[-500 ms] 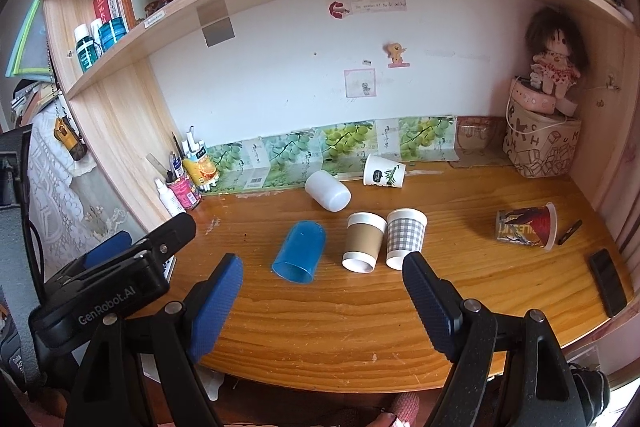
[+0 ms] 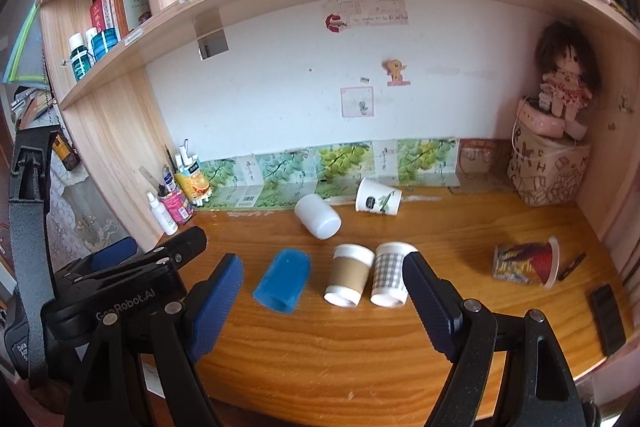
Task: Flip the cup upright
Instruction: 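Move the right tool toward the white panda-print paper cup lying on its side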
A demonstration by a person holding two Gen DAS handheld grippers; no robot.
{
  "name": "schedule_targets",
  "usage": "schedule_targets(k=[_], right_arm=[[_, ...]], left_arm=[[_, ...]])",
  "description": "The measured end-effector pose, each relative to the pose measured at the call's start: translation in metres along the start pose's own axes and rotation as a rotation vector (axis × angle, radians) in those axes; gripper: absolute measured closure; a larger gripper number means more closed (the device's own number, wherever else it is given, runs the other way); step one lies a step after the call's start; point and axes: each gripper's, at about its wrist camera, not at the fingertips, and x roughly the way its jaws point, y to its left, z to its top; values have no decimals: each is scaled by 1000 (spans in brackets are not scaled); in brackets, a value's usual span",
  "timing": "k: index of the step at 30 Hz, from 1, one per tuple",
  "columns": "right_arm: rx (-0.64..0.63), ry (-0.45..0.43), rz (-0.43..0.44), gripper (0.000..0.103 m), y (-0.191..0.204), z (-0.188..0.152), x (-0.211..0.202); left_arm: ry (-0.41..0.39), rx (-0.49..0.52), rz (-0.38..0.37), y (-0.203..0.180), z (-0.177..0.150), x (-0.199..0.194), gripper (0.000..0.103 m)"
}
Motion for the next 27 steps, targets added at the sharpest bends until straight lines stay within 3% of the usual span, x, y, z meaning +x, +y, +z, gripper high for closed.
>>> schedule_targets(k=[8,14,18,27], right_arm=[[-51,-36,64,20,-42,32,27],[-115,2,106,20,-72,48,61],[-99,39,150,20,-93,59,91],[-104,61,218,20,-119,77,158]], left_arm=[[-5,7,44,-37,25,29,0],[68,-21,72,-56,35,63,0],[152,-101,55,-60,42,91,0],[261,-279,40,-57,51,142,1]])
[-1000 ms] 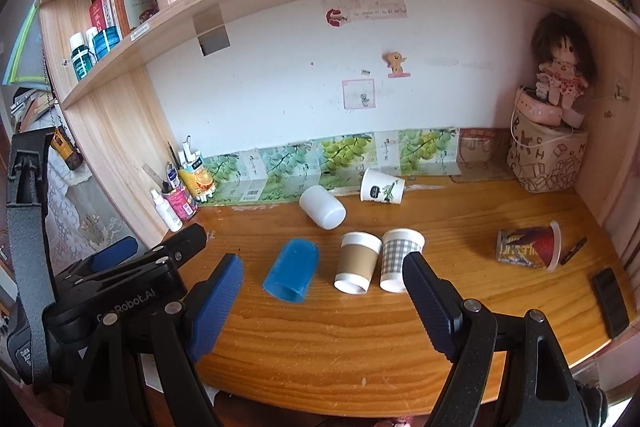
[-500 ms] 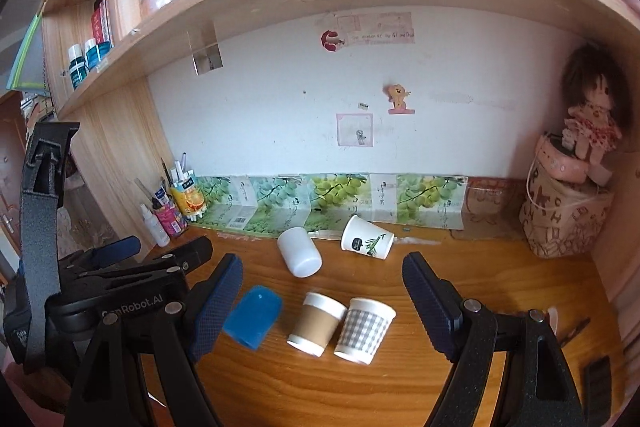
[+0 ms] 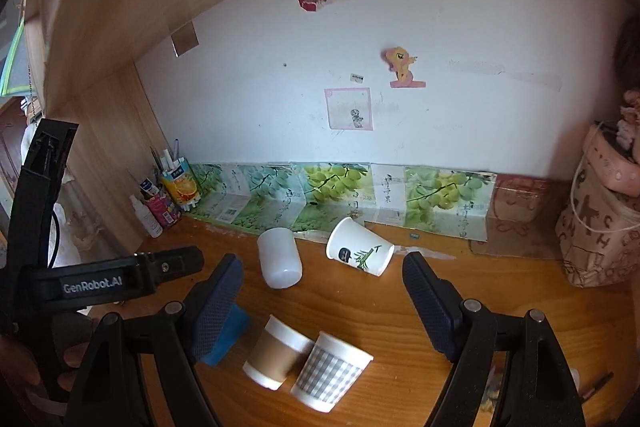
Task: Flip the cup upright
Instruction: 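Move the right tool toward the white panda-print paper cup lying on its side, then close the right tool on the white paper cup and lift it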
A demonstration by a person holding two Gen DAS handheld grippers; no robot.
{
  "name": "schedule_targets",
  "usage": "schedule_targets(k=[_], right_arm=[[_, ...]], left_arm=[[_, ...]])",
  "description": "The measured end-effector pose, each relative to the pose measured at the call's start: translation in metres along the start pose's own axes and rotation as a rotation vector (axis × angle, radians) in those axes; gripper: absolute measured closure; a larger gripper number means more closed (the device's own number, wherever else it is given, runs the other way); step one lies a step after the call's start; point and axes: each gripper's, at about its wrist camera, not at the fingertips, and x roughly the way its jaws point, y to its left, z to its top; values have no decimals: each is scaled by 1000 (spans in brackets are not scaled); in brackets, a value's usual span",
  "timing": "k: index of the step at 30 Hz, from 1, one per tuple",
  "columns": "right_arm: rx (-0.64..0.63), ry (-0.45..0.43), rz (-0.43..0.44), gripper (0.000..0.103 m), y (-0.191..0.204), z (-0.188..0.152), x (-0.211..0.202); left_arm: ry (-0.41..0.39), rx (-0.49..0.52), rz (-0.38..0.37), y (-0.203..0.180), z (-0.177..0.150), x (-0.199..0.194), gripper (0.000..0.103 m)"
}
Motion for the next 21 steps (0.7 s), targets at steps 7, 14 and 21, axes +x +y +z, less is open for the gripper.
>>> schedule_targets(k=[7,14,21], right_arm=[[-56,23,58,20,-15,12,50],[-146,42,70,20,-21,25,99],[-229,112,92,20,-28,23,159]], left_arm=[[30,-140,19,15,14,26,1],[88,-192,38,25,29,60,1],[177,-211,52,29,43,99,1]])
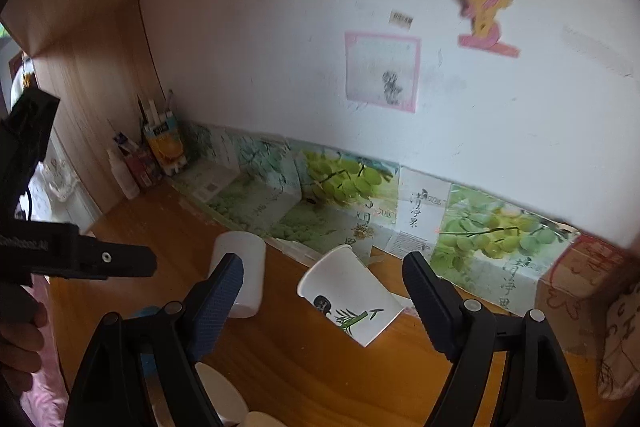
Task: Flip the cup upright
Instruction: 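Close the right tool on the white paper cup and lift it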
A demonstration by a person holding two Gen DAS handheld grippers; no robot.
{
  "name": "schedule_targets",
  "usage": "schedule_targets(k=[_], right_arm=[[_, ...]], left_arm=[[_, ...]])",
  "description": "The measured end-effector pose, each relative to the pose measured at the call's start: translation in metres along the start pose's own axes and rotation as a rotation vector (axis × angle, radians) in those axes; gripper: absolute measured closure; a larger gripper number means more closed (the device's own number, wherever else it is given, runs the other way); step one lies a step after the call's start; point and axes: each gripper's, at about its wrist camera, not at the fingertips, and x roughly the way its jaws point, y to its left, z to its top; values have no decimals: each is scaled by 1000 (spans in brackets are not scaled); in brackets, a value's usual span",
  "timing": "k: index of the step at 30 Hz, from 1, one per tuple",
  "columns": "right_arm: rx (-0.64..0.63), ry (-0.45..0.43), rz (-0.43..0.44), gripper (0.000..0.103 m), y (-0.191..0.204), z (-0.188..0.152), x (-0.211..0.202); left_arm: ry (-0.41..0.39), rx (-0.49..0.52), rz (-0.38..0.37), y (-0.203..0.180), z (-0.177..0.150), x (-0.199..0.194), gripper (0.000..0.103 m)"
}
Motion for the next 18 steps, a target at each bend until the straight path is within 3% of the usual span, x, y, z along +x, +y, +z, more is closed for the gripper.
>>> schedule_targets(k=[12,18], right_arm=[[-81,153,32,20,0,-18,66],[-86,195,-8,20,-5,-27,81]], left_arm=[[42,1,-9,-6,6,19,1],[64,-4,-35,-4,5,20,1]])
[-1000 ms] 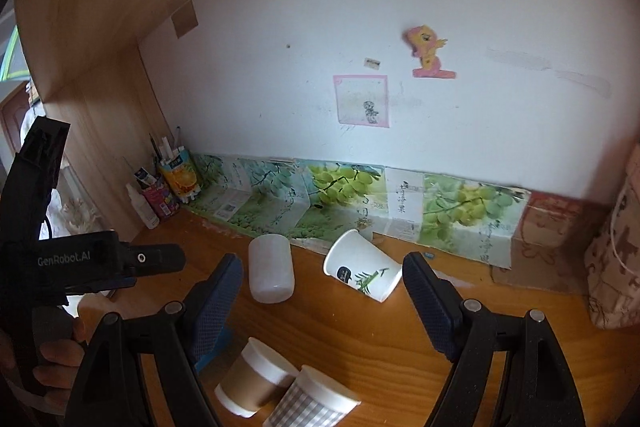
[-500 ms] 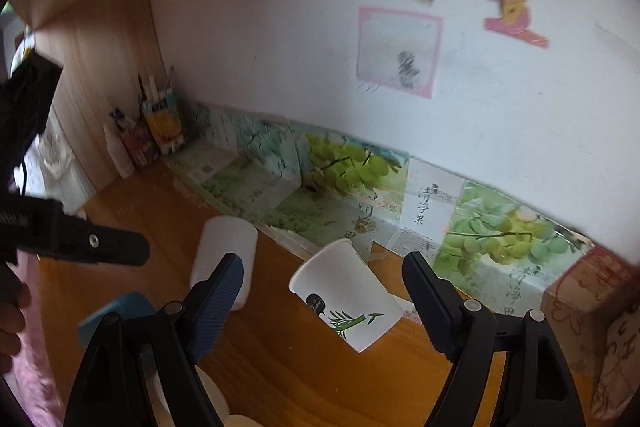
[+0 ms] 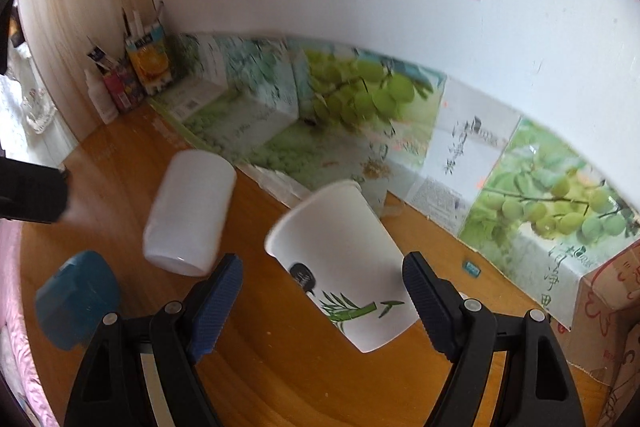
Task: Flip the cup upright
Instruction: 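Close the right tool on the white paper cup and lift it, then carry the held cup toward the left tool, rotating it upright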
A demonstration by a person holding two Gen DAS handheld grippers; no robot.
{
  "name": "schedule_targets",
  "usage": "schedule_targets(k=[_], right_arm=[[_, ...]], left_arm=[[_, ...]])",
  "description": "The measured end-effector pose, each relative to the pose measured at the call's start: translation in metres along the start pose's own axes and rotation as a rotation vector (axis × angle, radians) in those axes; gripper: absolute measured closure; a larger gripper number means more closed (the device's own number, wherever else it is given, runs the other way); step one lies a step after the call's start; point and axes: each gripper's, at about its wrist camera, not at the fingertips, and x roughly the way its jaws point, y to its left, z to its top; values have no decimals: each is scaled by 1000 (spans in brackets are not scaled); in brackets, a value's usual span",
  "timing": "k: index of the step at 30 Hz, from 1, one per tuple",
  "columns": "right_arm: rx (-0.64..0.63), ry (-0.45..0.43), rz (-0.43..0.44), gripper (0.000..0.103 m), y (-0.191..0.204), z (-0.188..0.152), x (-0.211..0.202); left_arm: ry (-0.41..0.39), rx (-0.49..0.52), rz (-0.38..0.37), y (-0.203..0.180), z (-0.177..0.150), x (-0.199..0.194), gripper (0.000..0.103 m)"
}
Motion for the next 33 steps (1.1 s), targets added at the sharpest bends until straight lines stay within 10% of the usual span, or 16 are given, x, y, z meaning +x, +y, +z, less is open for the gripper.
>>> schedule_targets(k=[33], right_arm=[[58,27,13,35,-6,-1,-10]], left_arm=[[-47,31,9,-5,-22,-37,1]])
